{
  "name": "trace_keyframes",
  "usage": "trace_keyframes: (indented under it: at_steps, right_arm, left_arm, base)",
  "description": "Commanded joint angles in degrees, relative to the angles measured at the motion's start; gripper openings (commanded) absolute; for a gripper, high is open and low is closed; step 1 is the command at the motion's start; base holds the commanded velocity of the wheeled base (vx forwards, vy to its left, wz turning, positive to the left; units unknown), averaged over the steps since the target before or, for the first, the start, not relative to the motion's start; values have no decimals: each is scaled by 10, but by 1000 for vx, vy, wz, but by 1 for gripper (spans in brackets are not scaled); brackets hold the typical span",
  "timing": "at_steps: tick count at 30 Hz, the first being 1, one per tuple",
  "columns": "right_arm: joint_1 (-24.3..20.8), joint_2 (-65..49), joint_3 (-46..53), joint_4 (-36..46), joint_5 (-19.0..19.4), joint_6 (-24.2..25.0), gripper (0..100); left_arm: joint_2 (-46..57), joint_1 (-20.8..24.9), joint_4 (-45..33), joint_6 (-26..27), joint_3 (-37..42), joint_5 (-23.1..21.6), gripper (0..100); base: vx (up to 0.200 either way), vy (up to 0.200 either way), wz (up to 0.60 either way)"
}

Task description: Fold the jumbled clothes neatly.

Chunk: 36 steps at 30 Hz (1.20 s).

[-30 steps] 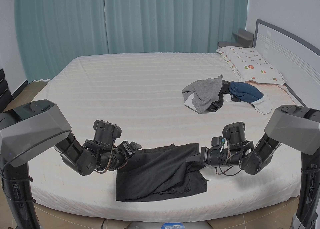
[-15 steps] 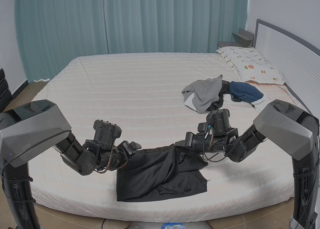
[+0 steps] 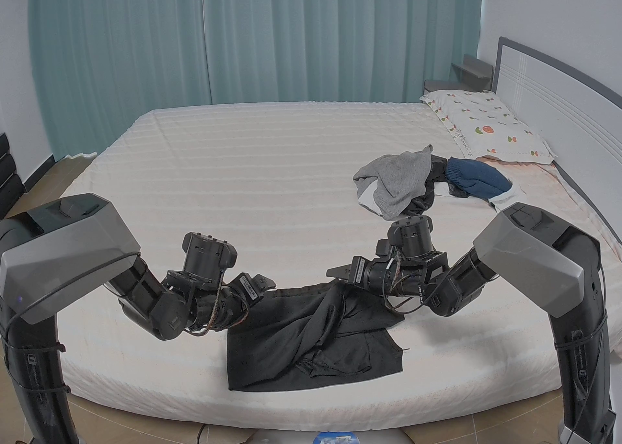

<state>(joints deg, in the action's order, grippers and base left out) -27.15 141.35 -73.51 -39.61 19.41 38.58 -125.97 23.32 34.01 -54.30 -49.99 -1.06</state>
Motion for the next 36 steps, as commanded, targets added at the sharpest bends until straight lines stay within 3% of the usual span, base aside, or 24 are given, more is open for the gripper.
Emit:
trace_keyframes:
  at_steps: [1, 5, 11, 18, 21, 22, 25, 26, 36]
  right_arm:
    - [4, -39, 35, -9, 4, 5, 100]
    - [10, -66, 78, -30, 11, 5, 100]
    - [10, -104, 176, -57, 70, 5, 100]
    - [5, -72, 179, -57, 70, 15, 100]
    - [6, -68, 174, -57, 70, 36, 100]
    - [4, -62, 160, -57, 70, 74, 100]
    - [3, -55, 147, -57, 70, 90, 100]
    - [3, -53, 143, -57, 70, 96, 0]
    - [-7, -44, 139, -52, 70, 113, 0]
  left_arm:
    - [-2, 0, 0, 0, 0, 0, 100]
    - [-2, -2, 0, 0, 0, 0, 100]
    - [-2, -5, 0, 0, -1, 0, 100]
    - [-2, -6, 0, 0, -2, 0, 100]
    - [-2, -6, 0, 0, -3, 0, 100]
    - [-2, -6, 0, 0, -5, 0, 100]
    - [-3, -6, 0, 0, -5, 0, 100]
    - [-3, -6, 0, 0, -5, 0, 100]
    - [-3, -6, 0, 0, -4, 0, 100]
  base:
    - [0, 0, 0]
    - [0, 0, 0]
    - [0, 0, 0]
    - [0, 0, 0]
    - [0, 0, 0]
    - [0, 0, 0]
    - [0, 0, 0]
    - [0, 0, 0]
    - [0, 0, 0]
